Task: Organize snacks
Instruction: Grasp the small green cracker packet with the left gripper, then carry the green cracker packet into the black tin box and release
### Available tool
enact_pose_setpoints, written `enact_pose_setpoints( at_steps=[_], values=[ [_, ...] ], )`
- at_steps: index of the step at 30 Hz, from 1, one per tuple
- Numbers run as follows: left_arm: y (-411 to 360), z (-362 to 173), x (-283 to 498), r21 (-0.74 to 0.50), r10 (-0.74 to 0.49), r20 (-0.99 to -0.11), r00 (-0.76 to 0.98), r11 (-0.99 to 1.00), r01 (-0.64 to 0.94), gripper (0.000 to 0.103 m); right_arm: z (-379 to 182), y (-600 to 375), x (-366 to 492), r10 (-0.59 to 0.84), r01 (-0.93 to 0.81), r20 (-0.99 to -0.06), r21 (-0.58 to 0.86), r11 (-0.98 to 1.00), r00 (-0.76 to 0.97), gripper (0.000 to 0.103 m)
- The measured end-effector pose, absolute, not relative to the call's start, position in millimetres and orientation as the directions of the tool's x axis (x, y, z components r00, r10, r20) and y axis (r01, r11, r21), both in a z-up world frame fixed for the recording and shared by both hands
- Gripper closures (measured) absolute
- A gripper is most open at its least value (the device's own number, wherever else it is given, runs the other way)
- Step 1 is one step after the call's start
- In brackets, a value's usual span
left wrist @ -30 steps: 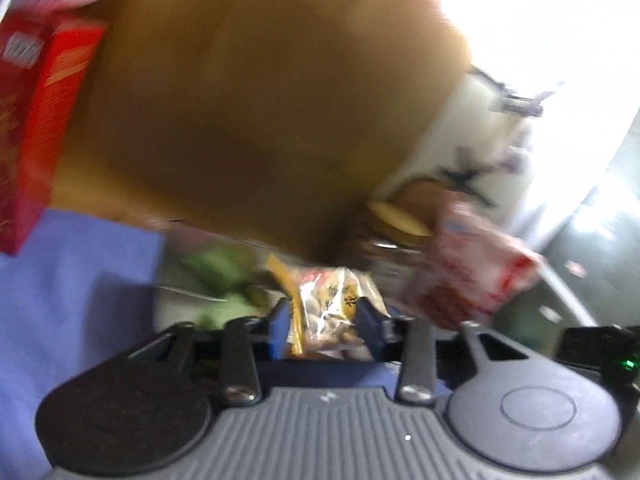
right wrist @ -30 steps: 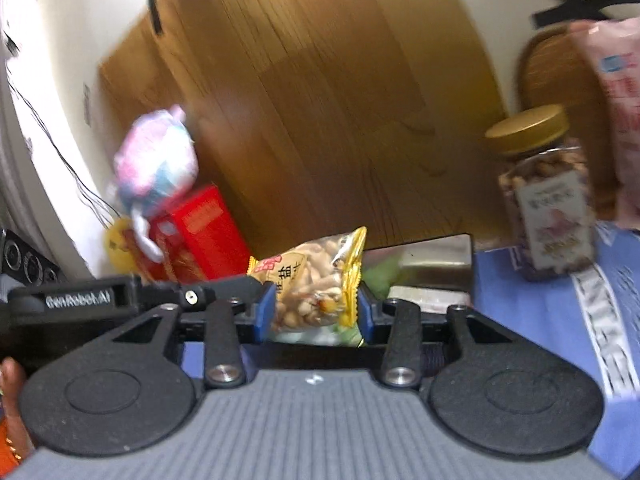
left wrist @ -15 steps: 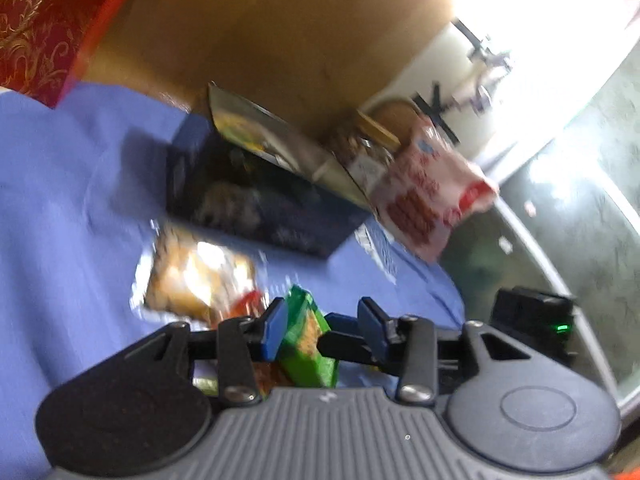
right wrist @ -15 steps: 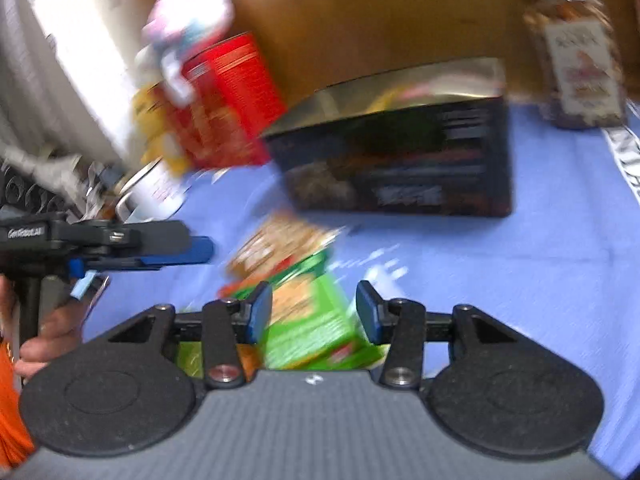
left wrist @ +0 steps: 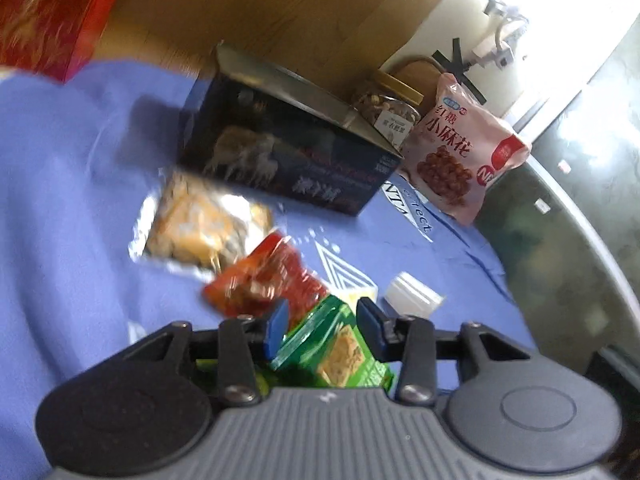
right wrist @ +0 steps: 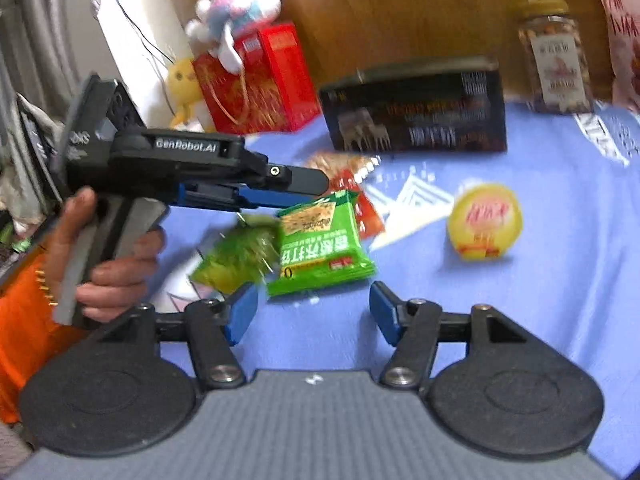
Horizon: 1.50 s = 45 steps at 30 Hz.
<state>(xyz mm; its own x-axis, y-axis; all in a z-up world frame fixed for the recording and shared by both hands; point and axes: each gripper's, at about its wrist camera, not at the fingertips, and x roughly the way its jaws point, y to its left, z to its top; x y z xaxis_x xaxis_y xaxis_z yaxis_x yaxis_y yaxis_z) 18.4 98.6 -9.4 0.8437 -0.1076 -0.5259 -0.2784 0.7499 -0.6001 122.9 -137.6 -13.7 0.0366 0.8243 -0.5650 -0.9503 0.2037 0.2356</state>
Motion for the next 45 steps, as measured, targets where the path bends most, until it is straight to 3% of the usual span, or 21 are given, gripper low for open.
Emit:
enact_pose_setpoints(
  at_steps=[4,11,17,19,22,24,29,37,40,43,45],
  values=[
    [72,-19,7,-0.648,-0.156,-0.531,0.833,0.708,-0.281,0.067,-14,-150,114,0.81,-0.962,-0.573,0.129,0.239,0.124,0.039],
    [39,-30,-6,-0.719,-0.245,-0.497,0.832,0.654,-0.236,0.063,-19,-198,121,0.814,-0.927,-0.543,0.159,0.338,0.204,0.039],
    [31,-24,7,-0.682,-0.228,-0.524,0.82,0.689,-0.244,0.06,-22,-197,116,0.812,-0.935,-0.536,0.11,0.337,0.23,0.039],
    [24,-28,13,-0.676,-0.234,-0.532,0.814,0.696,-0.242,0.064,-25,-191,113,0.813,-0.943,-0.535,0.083,0.322,0.23,0.038],
    [16,-27,16,-0.655,-0.206,-0.541,0.815,0.711,-0.256,0.069,-24,-186,107,0.806,-0.941,-0.533,0.05,0.334,0.258,0.043],
    [15,-25,14,-0.654,-0.203,-0.542,0.816,0.711,-0.258,0.069,-22,-187,105,0.813,-0.942,-0.527,0.064,0.33,0.248,0.052],
    [21,-10,13,-0.657,-0.189,-0.52,0.833,0.712,-0.249,0.069,-8,-184,106,0.836,-0.942,-0.484,0.064,0.33,0.26,0.054],
    [74,58,46,-0.583,-0.048,-0.419,0.907,0.78,-0.228,0.069,48,-112,145,0.904,-0.962,-0.336,-0.024,0.271,0.263,0.054],
    [112,72,77,-0.581,0.016,-0.394,0.919,0.77,-0.262,0.069,65,-63,177,0.914,-0.964,-0.321,0.008,0.265,0.249,0.054],
    [149,71,110,-0.57,0.078,-0.404,0.912,0.758,-0.317,0.06,67,-19,210,0.913,-0.96,-0.335,0.065,0.271,0.235,0.04],
    [166,64,123,-0.553,0.114,-0.44,0.891,0.748,-0.368,0.059,63,-7,224,0.893,-0.948,-0.368,0.078,0.308,0.259,0.038]
  ],
)
